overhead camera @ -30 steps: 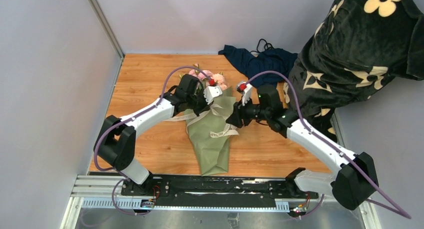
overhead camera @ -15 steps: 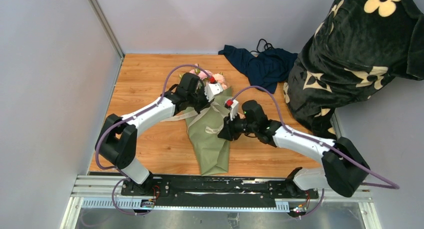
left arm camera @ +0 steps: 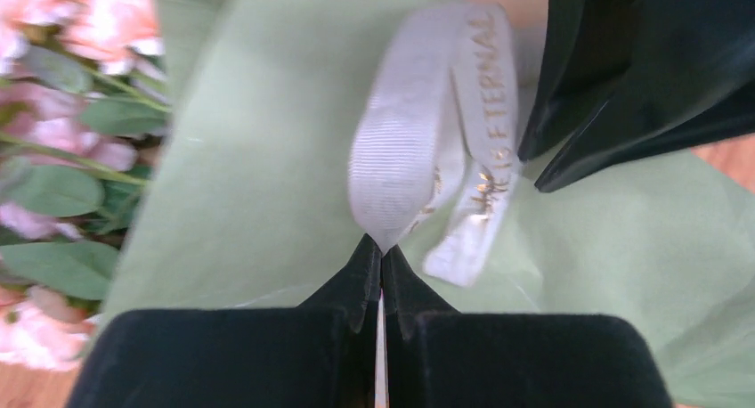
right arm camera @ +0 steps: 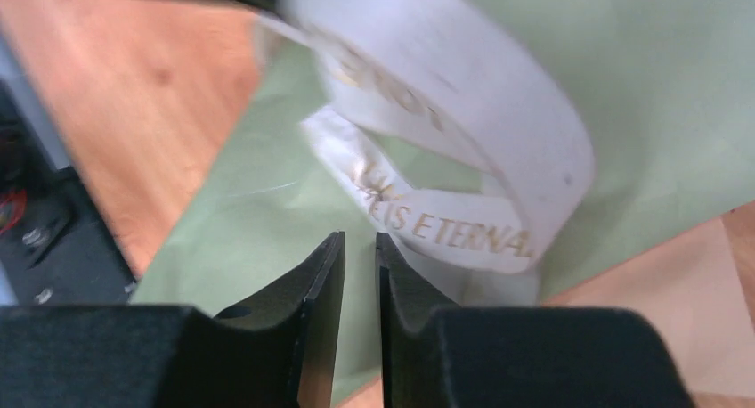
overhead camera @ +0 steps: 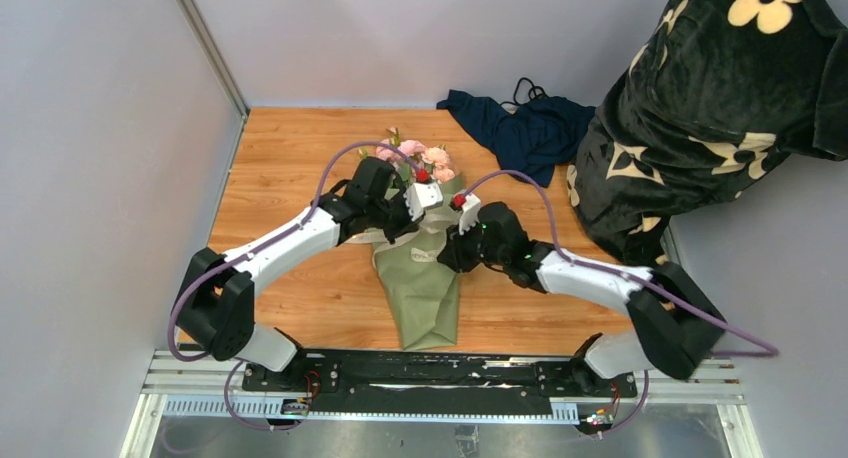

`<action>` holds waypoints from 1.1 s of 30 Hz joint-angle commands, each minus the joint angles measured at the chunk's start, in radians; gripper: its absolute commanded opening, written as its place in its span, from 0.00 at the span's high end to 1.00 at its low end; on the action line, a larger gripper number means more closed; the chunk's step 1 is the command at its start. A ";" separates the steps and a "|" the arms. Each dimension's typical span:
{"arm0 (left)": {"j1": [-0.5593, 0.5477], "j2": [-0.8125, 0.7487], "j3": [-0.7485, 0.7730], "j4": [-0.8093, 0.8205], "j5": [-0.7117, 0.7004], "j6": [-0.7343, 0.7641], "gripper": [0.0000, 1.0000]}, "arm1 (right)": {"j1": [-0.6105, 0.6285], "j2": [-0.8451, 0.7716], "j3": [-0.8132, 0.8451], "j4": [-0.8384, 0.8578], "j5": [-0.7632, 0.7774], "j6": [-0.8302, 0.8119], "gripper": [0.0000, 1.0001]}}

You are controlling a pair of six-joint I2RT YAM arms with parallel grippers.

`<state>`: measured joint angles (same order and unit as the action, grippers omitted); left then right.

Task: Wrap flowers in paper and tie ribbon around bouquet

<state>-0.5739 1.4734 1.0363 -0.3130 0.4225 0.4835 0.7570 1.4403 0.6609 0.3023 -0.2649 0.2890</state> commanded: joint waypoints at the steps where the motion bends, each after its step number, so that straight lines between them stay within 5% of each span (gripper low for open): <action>1: -0.061 -0.029 -0.070 -0.069 0.014 0.081 1.00 | -0.012 -0.201 0.024 -0.197 -0.230 -0.200 0.74; 6: -0.109 -0.045 -0.128 -0.084 0.000 0.149 1.00 | -0.091 -0.406 0.070 -0.521 -0.440 -0.314 0.74; 11: -0.144 -0.049 -0.179 -0.074 0.004 0.175 1.00 | -0.183 -0.451 0.087 -0.464 -0.242 -0.208 0.72; 15: -0.156 -0.048 -0.197 -0.045 -0.029 0.169 1.00 | -0.190 -0.283 0.180 -0.426 -0.187 -0.193 0.73; 23: -0.156 -0.090 -0.169 -0.075 -0.113 0.185 1.00 | -0.139 0.179 0.476 -0.545 -0.318 -0.337 0.72; 29: -0.156 -0.071 -0.069 -0.216 -0.131 0.216 1.00 | -0.076 0.414 0.606 -0.579 -0.395 -0.447 0.64; 33: -0.156 -0.083 -0.101 -0.228 -0.104 0.212 1.00 | -0.051 0.456 0.589 -0.543 -0.468 -0.464 0.50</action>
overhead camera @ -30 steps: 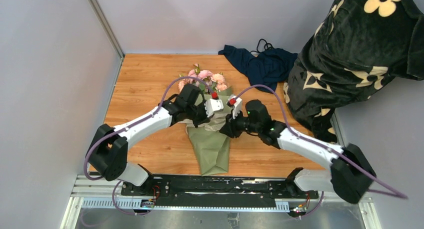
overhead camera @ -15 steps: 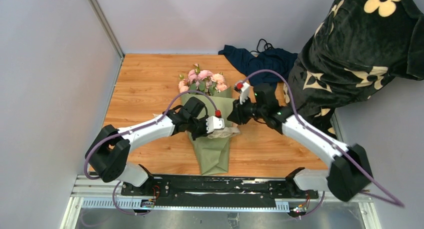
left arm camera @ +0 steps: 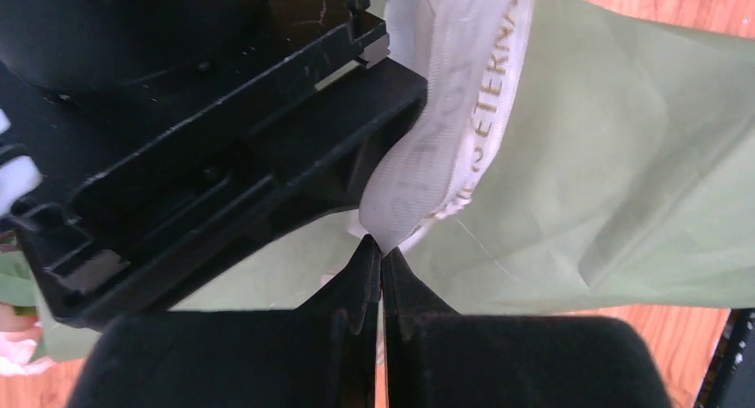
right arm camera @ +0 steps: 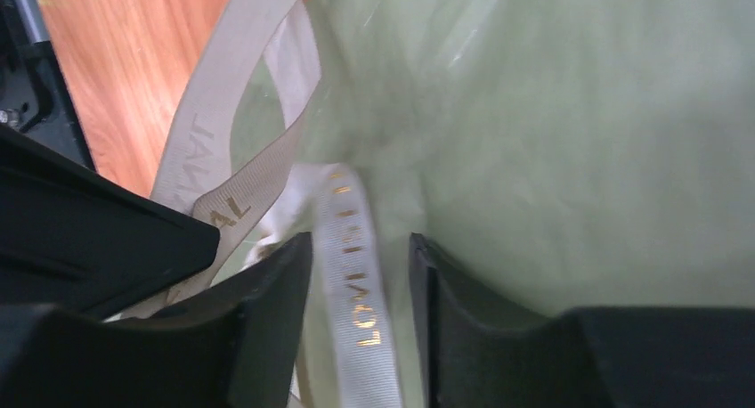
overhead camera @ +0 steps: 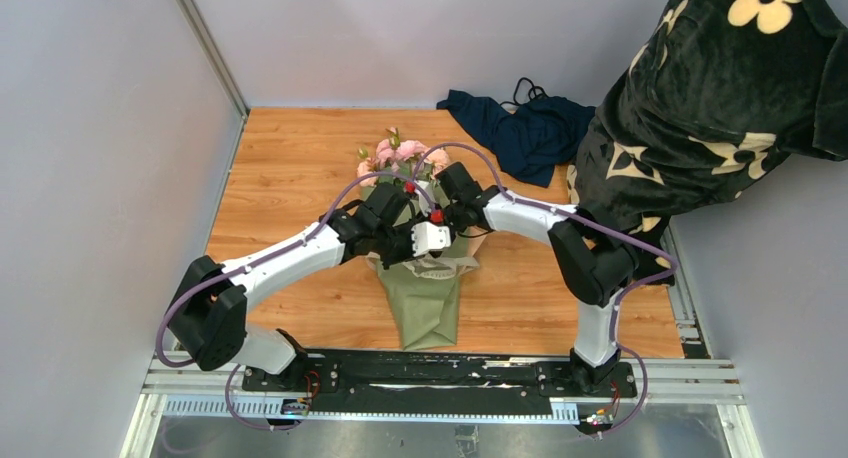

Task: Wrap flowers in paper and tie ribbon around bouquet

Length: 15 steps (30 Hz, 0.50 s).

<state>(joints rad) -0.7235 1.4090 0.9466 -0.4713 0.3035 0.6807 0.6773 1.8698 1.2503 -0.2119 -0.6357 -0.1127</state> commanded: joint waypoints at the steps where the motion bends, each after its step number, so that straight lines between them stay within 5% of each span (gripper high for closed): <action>1: -0.007 -0.017 -0.018 -0.070 0.017 0.013 1.00 | 0.036 0.029 -0.018 -0.016 -0.107 -0.073 0.47; 9: -0.007 -0.010 -0.058 -0.070 0.029 0.026 1.00 | 0.080 0.049 -0.124 0.010 -0.027 -0.108 0.46; 15: -0.007 0.016 -0.079 -0.067 0.018 0.051 1.00 | 0.093 0.049 -0.173 0.077 0.157 -0.056 0.66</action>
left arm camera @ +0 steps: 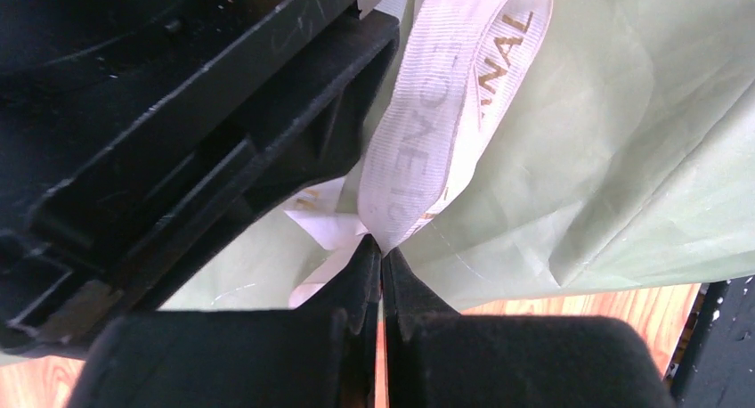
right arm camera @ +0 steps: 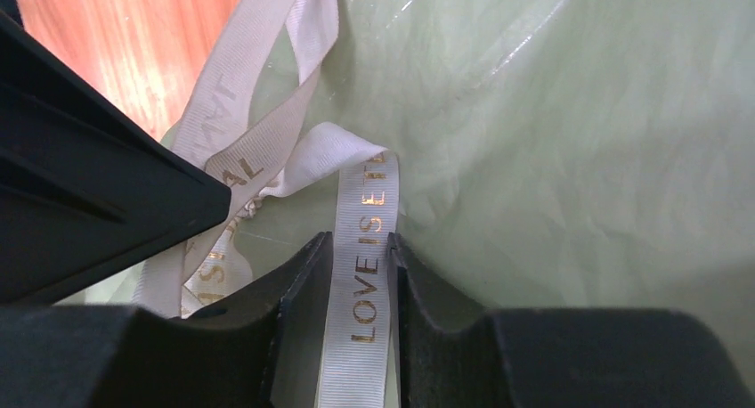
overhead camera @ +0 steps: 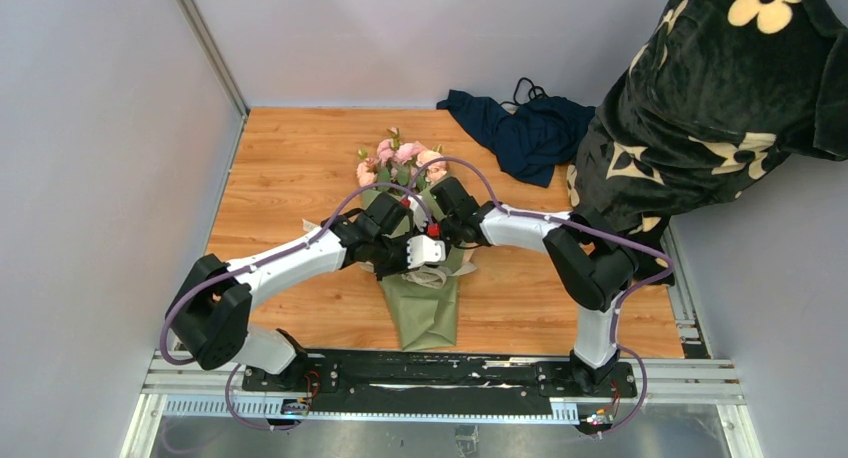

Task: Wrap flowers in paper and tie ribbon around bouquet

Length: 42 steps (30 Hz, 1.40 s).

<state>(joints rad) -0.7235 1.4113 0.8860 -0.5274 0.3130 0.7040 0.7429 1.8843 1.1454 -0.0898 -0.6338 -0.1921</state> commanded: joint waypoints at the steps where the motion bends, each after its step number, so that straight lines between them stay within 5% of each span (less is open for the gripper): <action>1: -0.007 0.012 -0.022 -0.011 0.004 0.030 1.00 | 0.028 0.030 -0.078 -0.033 0.183 0.037 0.67; 6: -0.007 -0.023 -0.053 -0.063 0.014 0.122 0.96 | 0.033 -0.039 -0.196 0.135 0.299 0.097 0.83; 11: -0.007 -0.010 -0.067 -0.170 0.001 0.244 0.49 | 0.032 -0.096 -0.276 0.216 0.340 0.106 1.00; 17: -0.005 -0.036 -0.016 -0.257 -0.015 0.275 0.27 | 0.031 -0.146 -0.270 0.229 0.336 0.124 1.00; 29: 0.283 -0.016 0.116 -0.307 -0.003 0.382 0.22 | 0.028 -0.350 -0.308 0.269 0.515 0.158 1.00; 34: 0.428 0.041 0.090 -0.153 -0.140 0.409 0.09 | 0.023 -0.388 -0.303 0.234 0.588 0.132 1.00; 42: 0.517 0.200 0.028 0.024 -0.294 0.552 0.08 | -0.046 -0.499 -0.338 0.235 0.622 0.122 1.00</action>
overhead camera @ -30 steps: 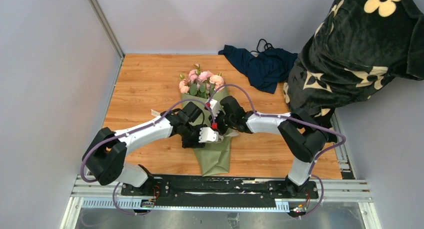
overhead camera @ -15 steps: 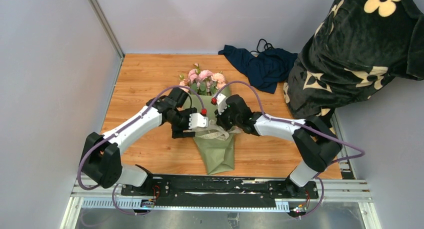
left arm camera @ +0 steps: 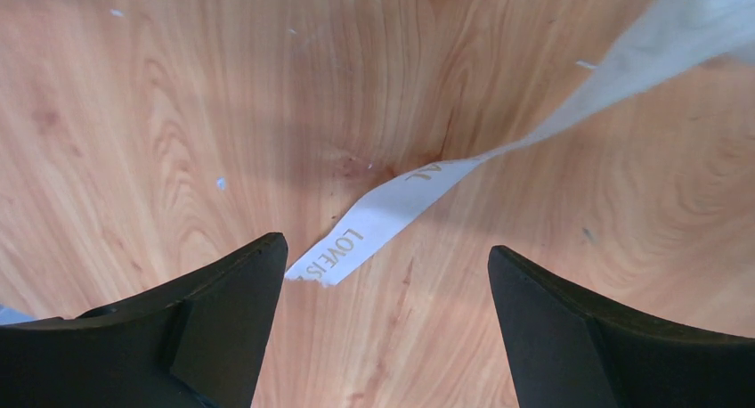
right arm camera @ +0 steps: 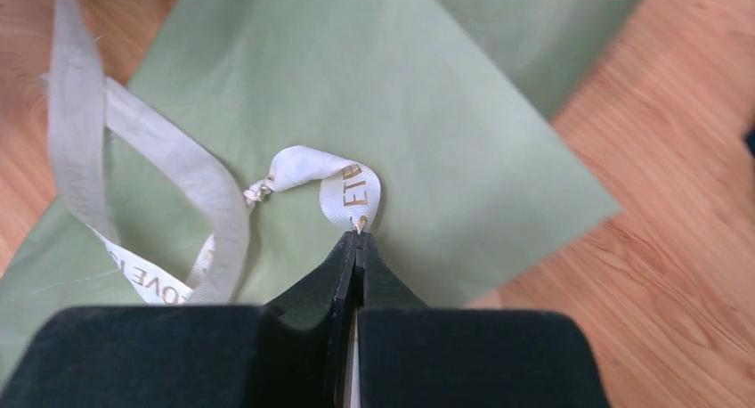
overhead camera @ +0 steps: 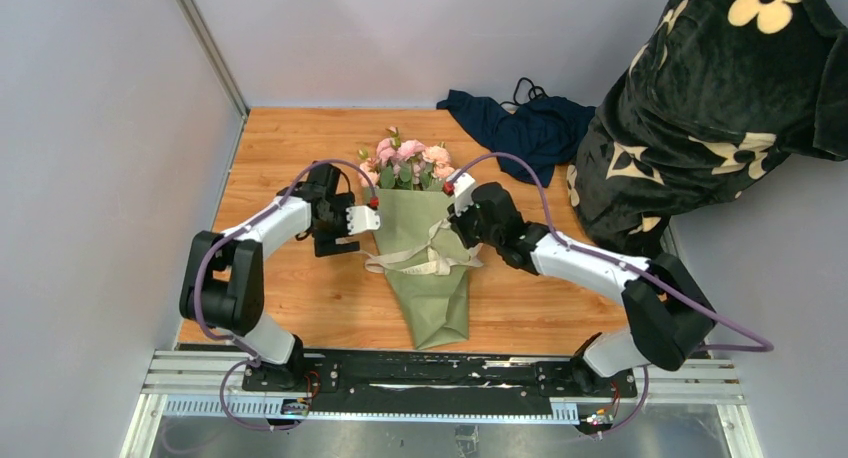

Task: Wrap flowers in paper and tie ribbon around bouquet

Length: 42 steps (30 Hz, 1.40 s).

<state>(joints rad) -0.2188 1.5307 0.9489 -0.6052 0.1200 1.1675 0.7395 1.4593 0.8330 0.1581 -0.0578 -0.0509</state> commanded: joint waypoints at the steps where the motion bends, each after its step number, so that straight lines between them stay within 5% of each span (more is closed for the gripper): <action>1: 0.013 0.106 -0.038 0.118 -0.115 0.094 0.08 | -0.058 -0.093 -0.036 -0.012 0.046 -0.019 1.00; 5: 0.014 0.202 -0.024 0.142 -0.150 0.085 0.15 | -0.137 -0.183 -0.077 -0.006 0.022 -0.003 1.00; 7: 0.015 0.220 -0.023 0.139 -0.149 0.084 0.28 | -0.190 -0.231 -0.098 -0.009 -0.002 0.006 1.00; 11: 0.021 0.179 -0.047 0.125 -0.126 0.088 0.92 | -0.285 -0.309 -0.137 -0.031 -0.042 0.013 1.00; 12: 0.026 0.159 -0.055 0.132 -0.103 0.078 1.00 | -0.302 -0.326 -0.144 -0.038 -0.043 0.013 1.00; 29: 0.191 -0.048 -0.090 0.187 -0.022 -0.032 1.00 | -0.782 -0.553 -0.304 -0.031 -0.183 0.162 1.00; 30: 0.191 -0.041 -0.074 0.122 0.016 -0.006 0.92 | -0.784 -0.555 -0.316 -0.007 -0.196 0.171 1.00; 34: 0.174 -0.071 -0.050 0.050 0.212 0.049 0.27 | -0.779 -0.514 -0.311 0.012 -0.281 0.185 1.00; 36: 0.142 -0.073 -0.037 0.050 0.290 0.068 0.09 | -0.778 -0.490 -0.302 0.012 -0.311 0.189 1.00; 38: 0.086 -0.037 -0.017 0.050 0.319 0.059 0.01 | -0.774 -0.473 -0.293 0.010 -0.335 0.188 1.00; 42: -0.010 0.056 -0.009 0.115 0.312 0.073 0.02 | -0.767 -0.468 -0.288 0.010 -0.350 0.188 1.00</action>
<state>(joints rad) -0.1547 1.5120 0.9207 -0.5297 0.3485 1.2091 -0.0334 0.9890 0.5243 0.1459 -0.3508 0.1196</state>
